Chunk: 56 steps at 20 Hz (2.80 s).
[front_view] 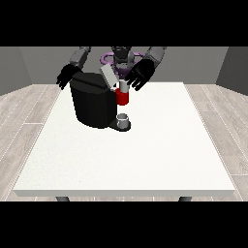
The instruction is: Insert the coffee pod into the coffee machine and close the lid
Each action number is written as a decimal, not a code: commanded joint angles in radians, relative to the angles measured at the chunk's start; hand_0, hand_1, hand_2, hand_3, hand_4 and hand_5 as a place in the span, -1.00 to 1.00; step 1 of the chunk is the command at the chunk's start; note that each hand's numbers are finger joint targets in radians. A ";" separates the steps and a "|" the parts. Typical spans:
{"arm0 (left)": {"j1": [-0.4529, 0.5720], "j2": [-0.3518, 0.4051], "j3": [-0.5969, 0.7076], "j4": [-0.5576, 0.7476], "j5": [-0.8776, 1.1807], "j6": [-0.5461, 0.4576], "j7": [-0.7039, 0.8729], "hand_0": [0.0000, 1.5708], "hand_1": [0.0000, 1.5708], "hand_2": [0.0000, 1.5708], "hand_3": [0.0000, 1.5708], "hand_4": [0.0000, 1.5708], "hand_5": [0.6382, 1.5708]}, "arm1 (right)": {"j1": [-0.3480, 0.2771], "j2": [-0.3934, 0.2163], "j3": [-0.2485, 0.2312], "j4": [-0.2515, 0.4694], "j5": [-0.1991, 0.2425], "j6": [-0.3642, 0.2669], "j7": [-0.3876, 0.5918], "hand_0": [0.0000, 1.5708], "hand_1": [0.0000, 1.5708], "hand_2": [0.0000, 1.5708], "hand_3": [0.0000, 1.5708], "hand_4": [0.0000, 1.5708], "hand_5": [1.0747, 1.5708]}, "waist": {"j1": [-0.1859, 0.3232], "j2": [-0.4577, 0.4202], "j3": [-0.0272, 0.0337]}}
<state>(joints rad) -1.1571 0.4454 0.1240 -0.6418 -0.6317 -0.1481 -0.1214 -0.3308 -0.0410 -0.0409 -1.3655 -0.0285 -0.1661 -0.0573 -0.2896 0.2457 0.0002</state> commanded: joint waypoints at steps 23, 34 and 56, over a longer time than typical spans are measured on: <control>-0.008 -0.016 0.004 0.037 -0.028 -0.005 -0.016 0.54 0.54 0.58 0.43 -0.41 1.00 | 0.008 -0.012 -0.015 -0.008 -0.017 0.004 -0.034 -1.00 -1.00 -1.00 -1.00 -0.44 1.00 | 0.006 0.038 -0.0001; -0.031 0.023 -0.001 0.048 -0.067 0.015 -0.035 0.34 0.34 0.42 0.21 -0.54 1.00 | -0.011 0.016 0.022 -0.052 0.004 -0.027 0.027 -1.00 -1.00 -1.00 -1.00 -0.44 1.00 | -0.011 0.046 -0.0003; 0.033 -0.041 -0.079 0.007 -0.130 -0.074 -0.050 -1.00 -1.00 -1.00 -1.00 -1.00 1.00 | 0.038 -0.001 -0.043 0.079 -0.009 -0.034 -0.057 -1.00 -1.00 -1.00 -1.00 -0.51 1.00 | 0.074 -0.045 0.0000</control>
<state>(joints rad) -1.1543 0.4266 0.0531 -0.6257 -0.7591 -0.2119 -0.1628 -0.3076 -0.0486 -0.0772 -1.3102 -0.0446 -0.1811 -0.1048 -0.2428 0.2291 0.0005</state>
